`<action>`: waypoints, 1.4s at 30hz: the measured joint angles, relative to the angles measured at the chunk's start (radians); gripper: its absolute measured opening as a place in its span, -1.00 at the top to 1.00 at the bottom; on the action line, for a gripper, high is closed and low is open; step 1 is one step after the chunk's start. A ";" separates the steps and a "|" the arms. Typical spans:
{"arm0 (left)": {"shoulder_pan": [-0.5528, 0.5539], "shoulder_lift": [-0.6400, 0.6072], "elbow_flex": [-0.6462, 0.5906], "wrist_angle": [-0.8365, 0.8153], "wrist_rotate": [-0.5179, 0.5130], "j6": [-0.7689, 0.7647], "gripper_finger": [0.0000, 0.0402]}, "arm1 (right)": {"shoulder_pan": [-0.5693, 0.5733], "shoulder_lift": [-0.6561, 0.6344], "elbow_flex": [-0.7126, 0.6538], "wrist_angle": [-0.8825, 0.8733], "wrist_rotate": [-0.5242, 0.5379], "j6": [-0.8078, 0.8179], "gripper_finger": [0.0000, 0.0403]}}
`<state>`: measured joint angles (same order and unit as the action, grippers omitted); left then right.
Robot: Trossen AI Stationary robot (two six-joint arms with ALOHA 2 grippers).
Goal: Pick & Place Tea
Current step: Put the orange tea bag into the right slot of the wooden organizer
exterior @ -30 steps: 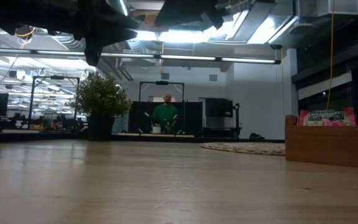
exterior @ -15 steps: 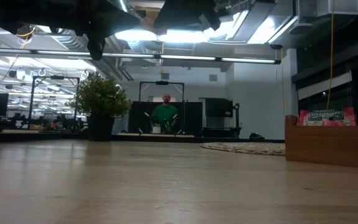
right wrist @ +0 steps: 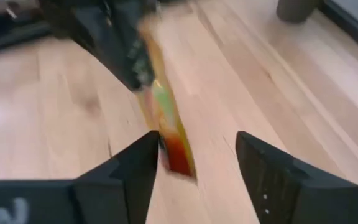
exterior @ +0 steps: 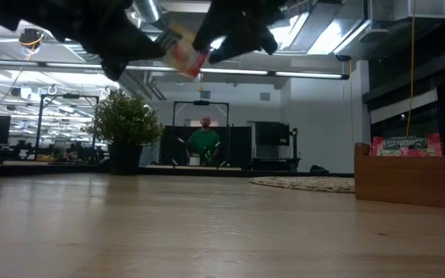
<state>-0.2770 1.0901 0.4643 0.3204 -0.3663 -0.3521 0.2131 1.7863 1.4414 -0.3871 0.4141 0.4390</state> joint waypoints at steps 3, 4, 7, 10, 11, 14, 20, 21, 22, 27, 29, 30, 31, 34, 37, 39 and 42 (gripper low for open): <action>-0.022 0.000 0.064 -0.200 0.014 0.000 0.99 | 0.000 0.000 0.000 -0.056 -0.007 0.005 -0.12; -0.029 0.000 0.086 -0.264 0.026 0.000 0.99 | 0.000 0.000 0.000 -0.068 -0.008 0.002 -0.13; -0.042 0.000 0.151 -0.437 0.073 0.000 0.99 | 0.000 0.001 0.000 -0.074 -0.046 -0.003 -0.13; -0.050 0.000 0.204 -0.558 0.081 0.000 0.99 | 0.000 0.001 0.000 -0.074 -0.086 0.001 -0.10; -0.051 0.000 0.219 -0.589 0.081 0.000 0.99 | 0.000 0.001 0.000 -0.074 -0.098 0.000 -0.09; -0.051 0.003 0.258 -0.649 0.081 0.000 0.99 | 0.012 0.001 0.000 -0.073 -0.105 0.001 -0.05; -0.051 0.056 0.316 -0.728 0.107 0.031 0.99 | 0.072 0.001 0.000 -0.043 -0.104 0.016 0.02; -0.051 0.072 0.328 -0.743 0.108 0.034 0.99 | 0.082 0.001 0.000 -0.035 -0.102 0.027 0.03; -0.051 0.089 0.342 -0.759 0.111 0.036 0.99 | 0.090 0.001 0.000 -0.026 -0.100 0.030 0.04; -0.050 0.187 0.437 -0.854 0.148 0.056 0.99 | 0.106 0.001 0.000 0.022 -0.096 0.027 0.09; -0.050 0.227 0.480 -0.900 0.149 0.068 0.99 | 0.106 0.001 0.000 0.034 -0.095 0.024 0.11; -0.050 0.245 0.503 -0.918 0.148 0.074 0.99 | 0.105 0.001 0.000 0.033 -0.094 0.020 0.11; -0.050 0.260 0.523 -0.934 0.148 0.077 0.99 | 0.105 0.001 0.000 0.033 -0.094 0.013 0.12; -0.050 0.299 0.579 -0.947 0.147 0.086 0.99 | 0.104 0.001 0.000 0.033 -0.094 -0.002 0.12; -0.050 0.322 0.627 -0.951 0.145 0.097 0.99 | 0.105 0.001 0.000 0.033 -0.094 -0.024 0.12; -0.050 0.327 0.645 -0.952 0.144 0.099 0.99 | 0.105 0.001 0.000 0.033 -0.094 -0.034 0.12; -0.050 0.332 0.664 -0.953 0.124 0.104 0.99 | 0.105 0.001 0.000 0.033 -0.094 -0.053 0.12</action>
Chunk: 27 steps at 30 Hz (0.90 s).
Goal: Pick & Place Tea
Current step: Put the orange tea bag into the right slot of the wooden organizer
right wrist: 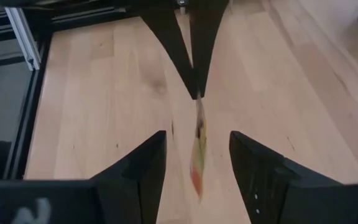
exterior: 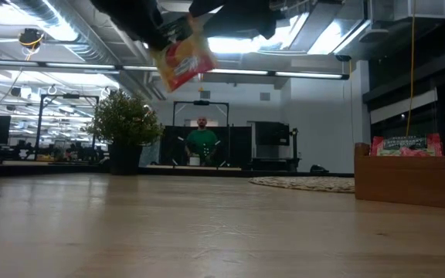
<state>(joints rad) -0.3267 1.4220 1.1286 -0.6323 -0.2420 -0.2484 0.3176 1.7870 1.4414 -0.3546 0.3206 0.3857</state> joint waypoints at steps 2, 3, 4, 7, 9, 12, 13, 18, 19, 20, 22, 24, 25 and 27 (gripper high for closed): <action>0.000 0.000 0.008 0.007 -0.004 0.000 0.99 | 0.000 0.000 0.000 0.000 0.000 -0.010 0.12; 0.000 0.000 0.010 0.008 -0.004 0.001 0.99 | 0.000 0.000 0.000 0.002 0.000 -0.022 0.12; 0.000 0.000 0.011 0.008 -0.004 0.001 0.99 | 0.000 0.000 0.000 0.005 0.000 -0.029 0.12; 0.000 0.000 0.011 0.008 -0.003 0.001 0.99 | 0.000 0.000 0.000 0.023 0.000 -0.052 0.12; 0.000 0.000 0.011 0.008 -0.001 0.001 0.99 | -0.001 0.000 0.000 0.029 0.000 -0.058 0.12; 0.000 0.000 0.011 0.008 0.000 0.000 0.99 | -0.001 0.000 0.000 0.032 0.000 -0.067 0.19; 0.000 0.000 0.011 0.010 0.000 0.000 0.99 | -0.001 0.000 0.000 0.036 0.000 -0.067 0.23; 0.000 0.000 0.011 0.039 0.001 0.001 0.99 | -0.001 0.000 0.000 0.041 0.000 -0.046 0.62; 0.000 0.000 0.011 0.040 0.001 0.006 0.99 | -0.001 0.000 0.000 0.041 0.000 -0.046 0.71; 0.000 0.000 0.011 0.042 0.001 0.013 0.99 | -0.001 0.000 0.000 0.041 0.000 -0.046 0.81; 0.000 0.000 0.011 0.046 0.001 0.021 0.99 | -0.001 0.000 0.000 0.040 0.000 -0.046 0.95; 0.000 0.000 0.011 0.048 0.001 0.025 0.99 | -0.001 0.000 0.000 0.038 0.000 -0.023 0.95; 0.000 0.000 0.011 0.049 0.001 0.024 0.98 | -0.001 0.000 0.000 0.033 0.000 -0.007 0.95; 0.000 0.000 0.011 0.052 0.001 0.024 0.96 | -0.001 -0.001 0.002 0.003 0.000 0.032 0.97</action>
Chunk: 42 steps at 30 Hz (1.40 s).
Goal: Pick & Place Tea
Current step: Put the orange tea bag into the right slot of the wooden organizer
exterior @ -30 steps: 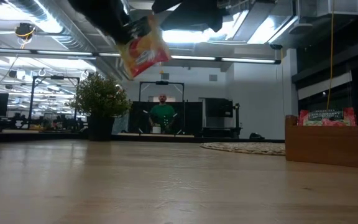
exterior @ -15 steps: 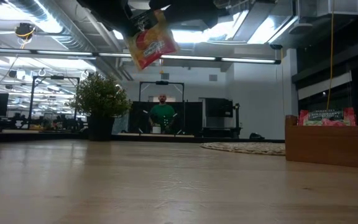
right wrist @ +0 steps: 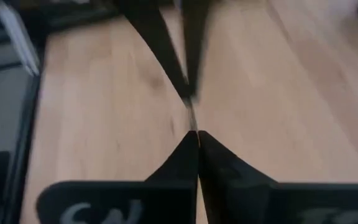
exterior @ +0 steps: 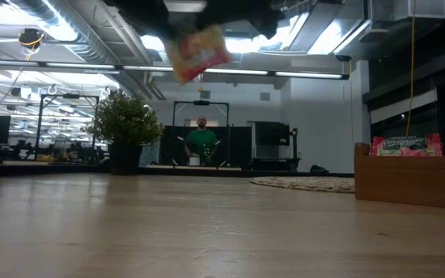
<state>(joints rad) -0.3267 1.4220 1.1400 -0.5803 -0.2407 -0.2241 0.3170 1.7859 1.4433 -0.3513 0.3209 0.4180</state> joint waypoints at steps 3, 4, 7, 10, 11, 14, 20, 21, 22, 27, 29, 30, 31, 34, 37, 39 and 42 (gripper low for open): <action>-0.004 0.000 0.000 -0.002 0.006 0.003 0.89 | 0.023 -0.016 -0.001 -0.106 -0.012 0.083 0.97; -0.006 0.000 0.000 -0.004 0.010 0.004 0.87 | 0.036 -0.027 -0.001 -0.147 -0.021 0.128 0.97; -0.019 0.000 -0.001 -0.006 0.033 0.022 0.82 | 0.097 -0.070 -0.001 -0.278 -0.027 0.267 0.98; -0.036 0.000 -0.003 -0.007 0.021 0.029 0.79 | 0.174 -0.113 -0.001 -0.383 -0.021 0.438 0.98; -0.041 0.000 -0.003 -0.006 0.015 0.029 0.79 | 0.203 -0.126 -0.001 -0.410 -0.005 0.502 0.98; -0.056 0.000 -0.003 0.004 -0.021 0.046 0.80 | 0.296 -0.159 -0.001 -0.509 0.044 0.703 0.98; -0.066 0.000 -0.004 0.054 -0.104 0.081 0.80 | 0.494 -0.168 -0.001 -0.738 0.175 1.142 0.98; -0.066 0.000 -0.004 0.063 -0.106 0.086 0.80 | 0.526 -0.166 -0.001 -0.775 0.196 1.214 0.98; -0.066 0.000 -0.004 0.068 -0.107 0.091 0.79 | 0.556 -0.163 -0.001 -0.808 0.216 1.278 0.98; -0.064 0.000 -0.004 0.095 -0.107 0.106 0.80 | 0.692 -0.144 -0.001 -0.988 0.252 1.587 0.98; -0.064 0.000 -0.004 0.103 -0.107 0.105 0.81 | 0.739 -0.131 -0.001 -1.058 0.250 1.695 0.99; -0.064 0.000 -0.004 0.107 -0.107 0.103 0.81 | 0.760 -0.124 -0.001 -1.095 0.248 1.743 0.99; -0.064 0.000 -0.004 0.110 -0.107 0.096 0.81 | 0.781 -0.117 -0.001 -1.127 0.245 1.789 0.99; -0.064 0.000 -0.004 0.115 -0.107 0.080 0.80 | 0.829 -0.087 -0.001 -1.206 0.209 1.911 0.99; -0.064 0.000 -0.004 0.117 -0.107 0.073 0.79 | 0.854 -0.053 -0.002 -1.215 0.192 1.945 0.99; -0.064 0.000 -0.004 0.126 -0.107 0.062 0.79 | 0.857 -0.033 -0.002 -1.216 0.189 1.951 0.99; -0.064 0.000 -0.004 0.154 -0.107 0.063 0.80 | 0.856 -0.010 -0.013 -1.216 0.180 1.954 0.99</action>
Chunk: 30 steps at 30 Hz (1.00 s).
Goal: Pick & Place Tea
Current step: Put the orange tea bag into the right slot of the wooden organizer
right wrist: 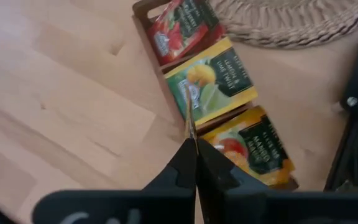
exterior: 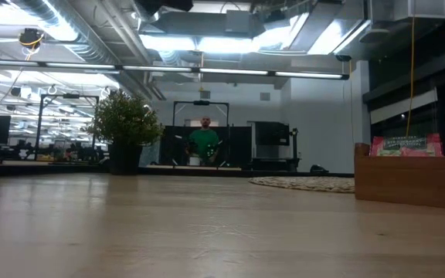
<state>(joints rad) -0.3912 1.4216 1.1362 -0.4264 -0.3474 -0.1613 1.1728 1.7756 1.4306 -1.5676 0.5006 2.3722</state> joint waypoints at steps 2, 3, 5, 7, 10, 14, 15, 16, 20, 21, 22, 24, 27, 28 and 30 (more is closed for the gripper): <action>0.000 0.000 0.000 0.015 0.000 0.007 0.81 | 0.001 0.001 -0.025 -0.002 0.006 0.000 0.99; 0.000 0.000 0.000 0.018 0.000 0.007 0.81 | 0.001 0.000 -0.043 -0.002 0.007 0.000 0.99; 0.000 0.000 0.000 0.022 0.000 0.007 0.80 | 0.001 0.001 -0.078 -0.002 0.001 0.003 0.99; 0.000 0.000 0.000 0.028 0.000 0.006 0.79 | 0.001 0.001 -0.109 -0.003 -0.001 0.004 0.99; 0.000 0.000 0.000 0.029 0.000 -0.009 0.79 | 0.000 0.001 -0.145 -0.003 0.001 0.003 0.98; 0.000 0.000 0.000 0.029 0.000 -0.012 0.81 | 0.000 0.001 -0.172 0.000 0.001 0.003 0.96; 0.000 0.000 0.000 0.029 0.000 -0.012 0.81 | 0.000 0.001 -0.177 0.002 -0.002 0.004 0.96; 0.000 0.000 0.000 0.029 0.000 -0.012 0.81 | 0.000 0.001 -0.182 0.008 -0.002 0.004 0.96; 0.000 0.000 0.000 0.034 -0.002 -0.012 0.80 | 0.000 0.001 -0.206 0.034 -0.007 0.007 0.95; 0.000 0.000 0.000 0.034 -0.003 -0.012 0.79 | 0.000 0.001 -0.214 0.044 -0.018 0.009 0.95; 0.000 0.000 0.000 0.035 -0.003 -0.012 0.79 | 0.000 0.001 -0.221 0.054 -0.036 0.011 0.95; 0.000 0.000 0.000 0.035 -0.003 -0.012 0.79 | 0.000 0.001 -0.232 0.069 -0.084 0.016 0.94; 0.000 0.000 0.000 0.035 -0.003 -0.012 0.80 | 0.000 0.001 -0.248 0.094 -0.129 0.014 0.90; 0.000 0.000 0.000 0.035 -0.005 -0.012 0.80 | 0.000 0.001 -0.252 0.097 -0.130 0.013 0.88; 0.000 0.000 0.000 0.035 -0.018 -0.012 0.81 | 0.000 0.001 -0.258 0.104 -0.133 0.010 0.79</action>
<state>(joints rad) -0.3912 1.4216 1.1362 -0.3912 -0.3656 -0.1730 1.1732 1.7767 1.1723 -1.4640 0.3681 2.3823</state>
